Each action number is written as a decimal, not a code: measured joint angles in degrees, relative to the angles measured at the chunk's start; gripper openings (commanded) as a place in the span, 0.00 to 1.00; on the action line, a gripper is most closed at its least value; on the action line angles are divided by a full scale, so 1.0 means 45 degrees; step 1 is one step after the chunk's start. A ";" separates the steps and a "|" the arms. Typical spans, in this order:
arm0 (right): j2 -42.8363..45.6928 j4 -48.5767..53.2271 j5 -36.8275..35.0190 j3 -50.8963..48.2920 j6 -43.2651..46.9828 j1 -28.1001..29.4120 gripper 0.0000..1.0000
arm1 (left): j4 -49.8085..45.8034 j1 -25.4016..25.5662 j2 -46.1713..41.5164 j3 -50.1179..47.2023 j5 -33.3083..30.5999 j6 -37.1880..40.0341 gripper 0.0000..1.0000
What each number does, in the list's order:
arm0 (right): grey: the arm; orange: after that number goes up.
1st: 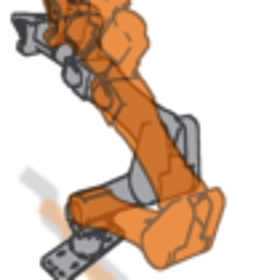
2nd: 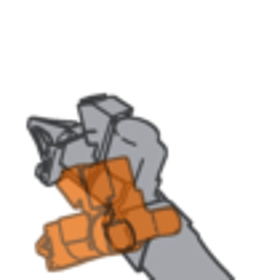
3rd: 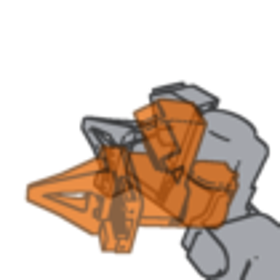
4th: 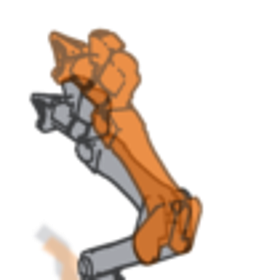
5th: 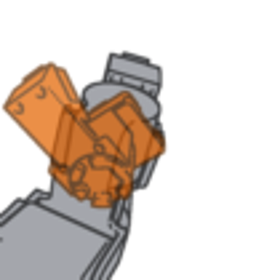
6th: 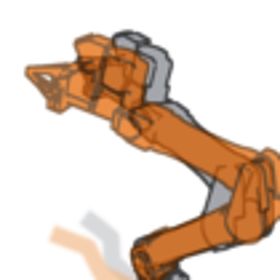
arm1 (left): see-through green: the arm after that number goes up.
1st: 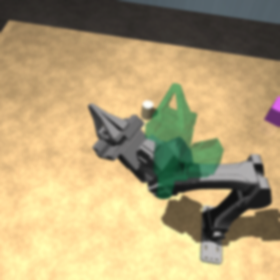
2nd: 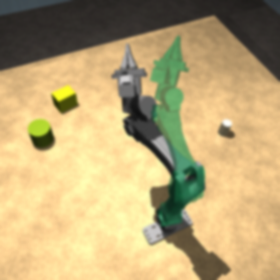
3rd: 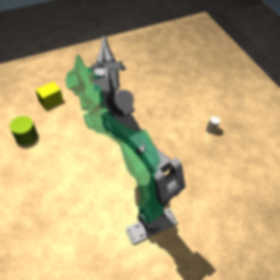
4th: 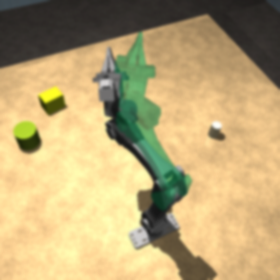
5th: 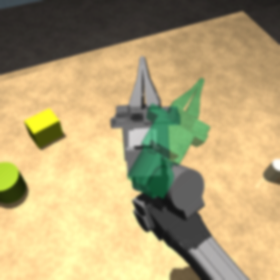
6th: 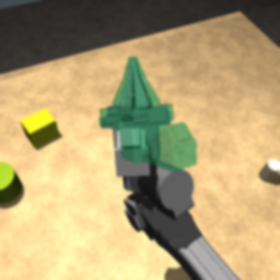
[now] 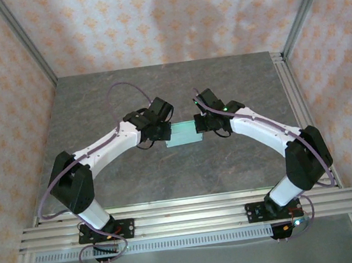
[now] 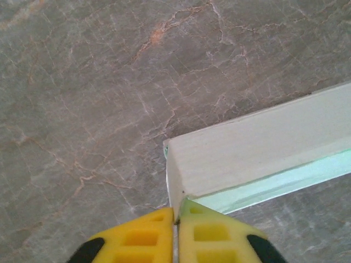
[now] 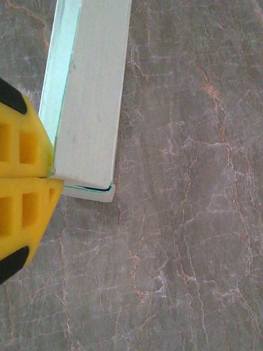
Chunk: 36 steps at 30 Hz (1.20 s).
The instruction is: Fold the paper box
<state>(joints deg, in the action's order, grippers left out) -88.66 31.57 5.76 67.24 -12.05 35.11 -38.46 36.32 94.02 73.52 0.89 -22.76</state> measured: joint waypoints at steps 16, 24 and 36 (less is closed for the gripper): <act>-0.0034 0.0738 -0.0117 0.0364 0.0000 -0.0005 0.00 | -0.0709 -0.0272 0.0010 0.0879 0.1132 -0.0903 0.00; -0.0457 0.1481 -0.0112 0.1156 -0.0180 0.0000 0.00 | -0.0835 -0.0272 0.0306 0.0903 0.1287 -0.0976 0.00; -0.0767 0.1409 -0.0189 0.1229 -0.0228 0.0000 0.00 | -0.0821 -0.0427 0.0481 0.0903 0.1413 -0.0981 0.00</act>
<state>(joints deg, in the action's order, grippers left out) -92.12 37.91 4.91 72.77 -13.08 35.11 -42.15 34.39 96.18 77.58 7.25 -27.18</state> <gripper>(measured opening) 0.047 0.052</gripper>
